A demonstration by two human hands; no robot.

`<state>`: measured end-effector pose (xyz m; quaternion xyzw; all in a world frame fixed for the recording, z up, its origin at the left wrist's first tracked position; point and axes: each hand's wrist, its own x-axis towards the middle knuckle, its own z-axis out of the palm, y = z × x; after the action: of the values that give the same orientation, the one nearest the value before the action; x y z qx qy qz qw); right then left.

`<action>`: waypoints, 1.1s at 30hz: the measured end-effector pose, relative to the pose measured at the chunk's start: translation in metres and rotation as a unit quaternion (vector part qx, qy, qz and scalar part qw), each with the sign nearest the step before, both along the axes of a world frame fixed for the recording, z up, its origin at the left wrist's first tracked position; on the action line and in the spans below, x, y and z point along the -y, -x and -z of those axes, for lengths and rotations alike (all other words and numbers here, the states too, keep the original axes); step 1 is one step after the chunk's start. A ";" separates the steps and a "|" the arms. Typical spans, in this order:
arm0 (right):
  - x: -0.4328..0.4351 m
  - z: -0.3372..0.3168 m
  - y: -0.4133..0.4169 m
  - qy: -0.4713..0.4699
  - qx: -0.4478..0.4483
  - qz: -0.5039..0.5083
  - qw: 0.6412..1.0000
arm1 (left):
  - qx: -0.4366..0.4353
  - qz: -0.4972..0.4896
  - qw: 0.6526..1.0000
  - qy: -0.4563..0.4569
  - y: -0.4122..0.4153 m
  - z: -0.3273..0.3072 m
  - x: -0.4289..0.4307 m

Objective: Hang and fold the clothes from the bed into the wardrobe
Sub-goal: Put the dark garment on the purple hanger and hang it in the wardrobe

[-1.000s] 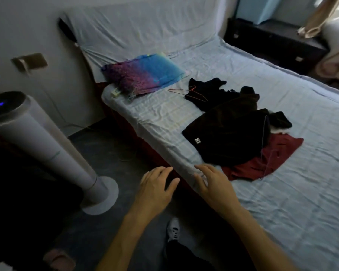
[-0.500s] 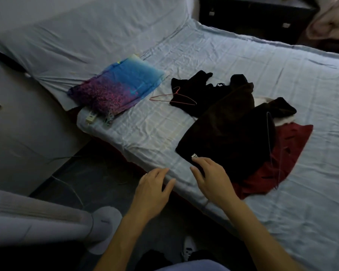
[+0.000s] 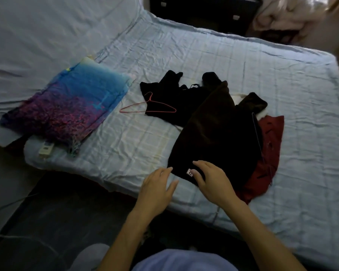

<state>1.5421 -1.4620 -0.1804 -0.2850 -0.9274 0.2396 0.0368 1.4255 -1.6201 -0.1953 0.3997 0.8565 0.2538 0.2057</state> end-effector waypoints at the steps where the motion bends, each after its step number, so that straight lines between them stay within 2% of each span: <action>1: 0.000 0.001 0.005 -0.002 0.012 0.014 1.000 | -0.002 0.019 1.000 0.008 0.012 0.004 -0.002; 6: 0.003 0.009 0.022 0.010 0.026 0.105 0.994 | -0.020 0.122 0.992 0.028 0.061 0.019 -0.023; 12: 0.000 0.045 0.010 0.044 0.065 0.177 0.981 | -0.031 0.211 0.974 0.072 0.084 0.043 -0.055; 20: -0.027 0.112 0.012 0.095 0.167 0.218 0.957 | -0.118 0.326 0.918 0.193 0.080 0.096 -0.105; 29: -0.056 0.188 0.019 0.154 0.229 0.188 0.943 | -0.125 0.327 0.893 0.284 0.089 0.174 -0.136; 33: -0.063 0.228 0.020 0.149 0.250 0.198 0.936 | -0.114 0.327 0.895 0.281 0.097 0.216 -0.141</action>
<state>1.5221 -1.3991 -0.4082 -0.5157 -0.7851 0.2840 -0.1924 1.3283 -1.4788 -0.4112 0.6092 0.7305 -0.1265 0.2815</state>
